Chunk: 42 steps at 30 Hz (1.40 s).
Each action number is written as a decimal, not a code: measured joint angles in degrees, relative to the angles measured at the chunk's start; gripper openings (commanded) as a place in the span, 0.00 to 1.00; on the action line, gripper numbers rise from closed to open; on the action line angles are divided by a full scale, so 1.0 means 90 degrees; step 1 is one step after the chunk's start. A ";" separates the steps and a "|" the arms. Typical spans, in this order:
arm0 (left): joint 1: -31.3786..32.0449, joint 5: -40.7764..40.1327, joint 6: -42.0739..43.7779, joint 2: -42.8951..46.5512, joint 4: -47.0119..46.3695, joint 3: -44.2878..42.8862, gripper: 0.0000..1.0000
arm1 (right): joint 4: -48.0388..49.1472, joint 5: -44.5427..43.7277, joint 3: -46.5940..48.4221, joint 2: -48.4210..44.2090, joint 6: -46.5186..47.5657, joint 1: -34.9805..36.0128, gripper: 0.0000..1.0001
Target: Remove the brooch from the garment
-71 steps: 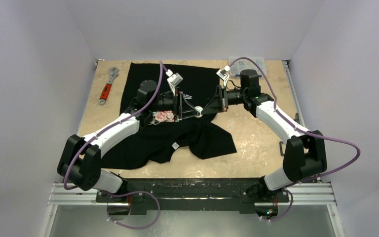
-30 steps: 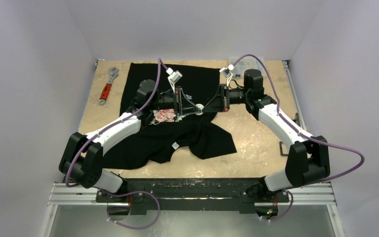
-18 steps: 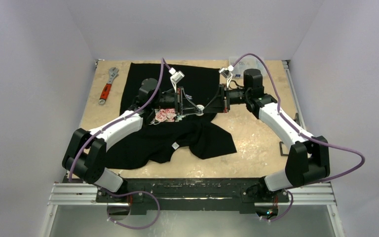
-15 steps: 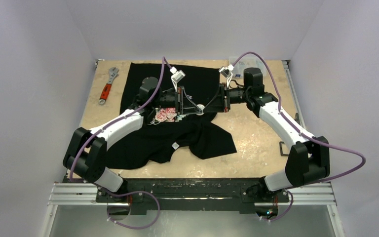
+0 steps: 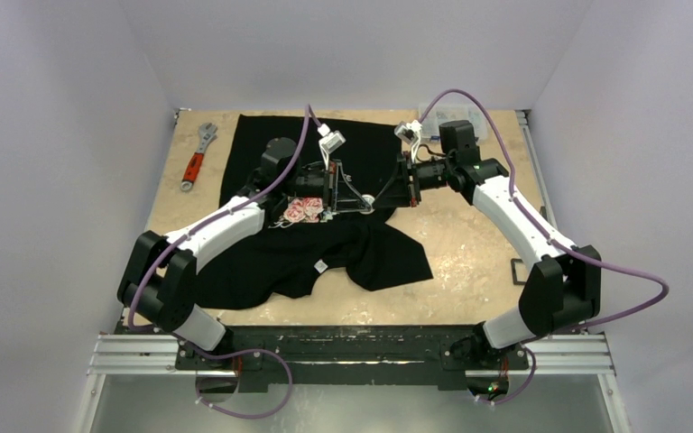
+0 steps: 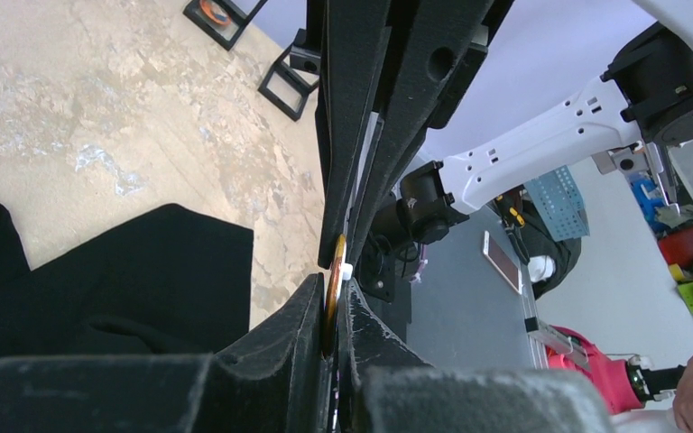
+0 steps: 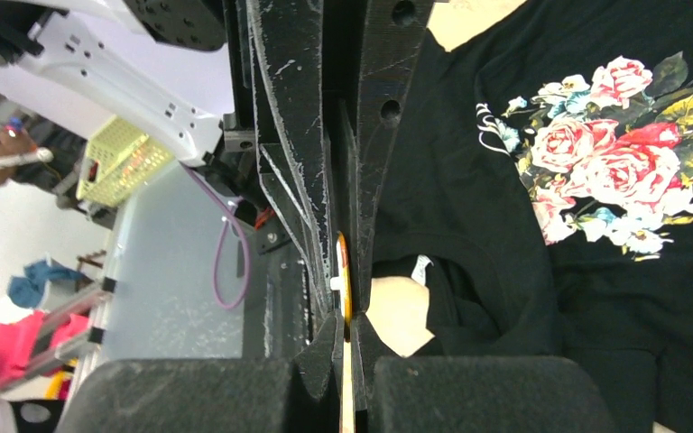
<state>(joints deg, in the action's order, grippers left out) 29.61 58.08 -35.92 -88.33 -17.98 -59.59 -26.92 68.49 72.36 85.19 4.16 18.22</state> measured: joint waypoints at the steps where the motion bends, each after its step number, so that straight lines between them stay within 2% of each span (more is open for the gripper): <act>1: 0.0007 0.0015 0.0032 0.0000 0.0053 -0.0017 0.07 | -0.0187 -0.0029 0.0068 0.0000 0.0199 0.0017 0.00; 8: 0.0070 0.0032 0.0243 -0.0044 0.0304 -0.0117 0.10 | -0.0860 -0.0163 0.0294 0.0049 0.0964 0.0049 0.00; 13: 0.0109 0.0017 0.0294 -0.0085 0.0444 -0.0117 0.26 | -0.1003 -0.0165 0.0294 0.0075 0.1149 0.0075 0.00; 18: 0.0117 0.0015 0.0335 -0.0083 0.0549 -0.0117 0.33 | -0.1015 -0.0163 0.0294 0.0075 0.1239 0.0112 0.00; 26: -0.0080 0.0000 0.0500 0.0168 0.0748 -0.0095 0.62 | -0.1229 -0.0214 0.0413 0.0075 0.1481 0.0180 0.00; 29: -0.0347 -0.0073 0.0624 0.0454 0.0869 -0.0015 0.86 | -0.1411 -0.0393 0.0500 0.0078 0.1518 0.0160 0.00; 31: -0.0556 -0.0170 0.0690 0.0656 0.0954 0.0080 0.95 | -0.1559 -0.0554 0.0529 0.0075 0.1552 0.0134 0.00; 36: -0.0967 -0.0500 0.0916 0.0993 0.1275 0.0284 1.00 | -0.1926 -0.1129 0.0440 -0.0005 0.1571 0.0066 0.00; 42: -0.1054 -0.0896 0.1324 0.1207 0.1899 0.0294 1.00 | -0.2402 -0.2329 -0.0002 -0.0738 0.1545 -0.0189 0.00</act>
<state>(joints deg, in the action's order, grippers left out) 20.12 50.02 -24.01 -77.47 -0.89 -56.95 -48.53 47.53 72.34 78.54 18.06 16.51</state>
